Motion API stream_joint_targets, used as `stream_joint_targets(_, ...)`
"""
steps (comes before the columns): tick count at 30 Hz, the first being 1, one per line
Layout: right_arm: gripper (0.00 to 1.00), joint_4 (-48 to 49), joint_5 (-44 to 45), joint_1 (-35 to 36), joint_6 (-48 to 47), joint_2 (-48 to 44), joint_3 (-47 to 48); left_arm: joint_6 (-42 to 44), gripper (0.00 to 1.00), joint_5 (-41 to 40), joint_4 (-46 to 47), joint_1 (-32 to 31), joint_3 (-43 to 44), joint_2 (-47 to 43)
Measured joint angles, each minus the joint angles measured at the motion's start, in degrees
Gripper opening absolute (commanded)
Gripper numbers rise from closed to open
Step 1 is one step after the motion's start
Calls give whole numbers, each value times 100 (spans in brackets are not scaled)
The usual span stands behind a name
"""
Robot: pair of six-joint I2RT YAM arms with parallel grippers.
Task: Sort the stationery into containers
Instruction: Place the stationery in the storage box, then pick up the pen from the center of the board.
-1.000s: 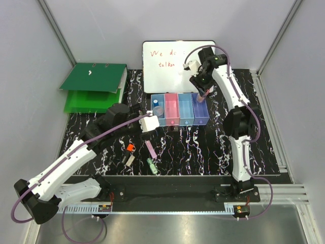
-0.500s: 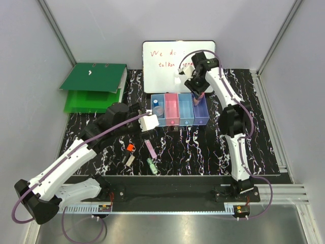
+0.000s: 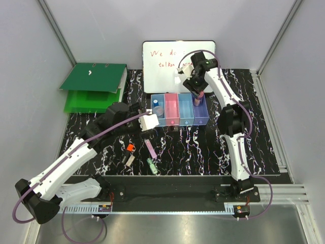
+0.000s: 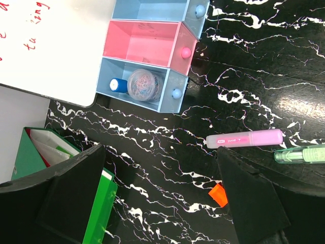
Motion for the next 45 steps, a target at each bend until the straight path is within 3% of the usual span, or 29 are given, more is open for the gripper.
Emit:
stream_joint_targets(10, 69, 125, 140, 0, -15, 0, 35, 0, 99, 2, 0, 4, 0, 0)
stream_joint_targets(17, 69, 140, 199, 2, -15, -44, 584, 0, 99, 2, 0, 4, 0, 0)
stream_joint_targets(24, 69, 116, 109, 7, 122, -841, 472, 9, 99, -9, 28, 17, -111, -52)
stream_joint_targets(31, 68, 17, -765, 107, 658, -2988, -1600, -299, 99, -133, -13, 459, -629, -227)
stream_joint_targets(36, 67, -52, -1233, 675, 1088, -4118, -3523, -778, 99, -345, 20, 1099, -870, -400)
stream_joint_targets(41, 66, -181, -1567, 1429, 1447, -4166, -4391, -1108, 99, -531, 59, 1910, -896, -407)
stream_joint_targets(45, 66, -190, -1690, 1858, 1624, -3792, -4330, -1207, 99, -538, 116, 2135, -896, -463)
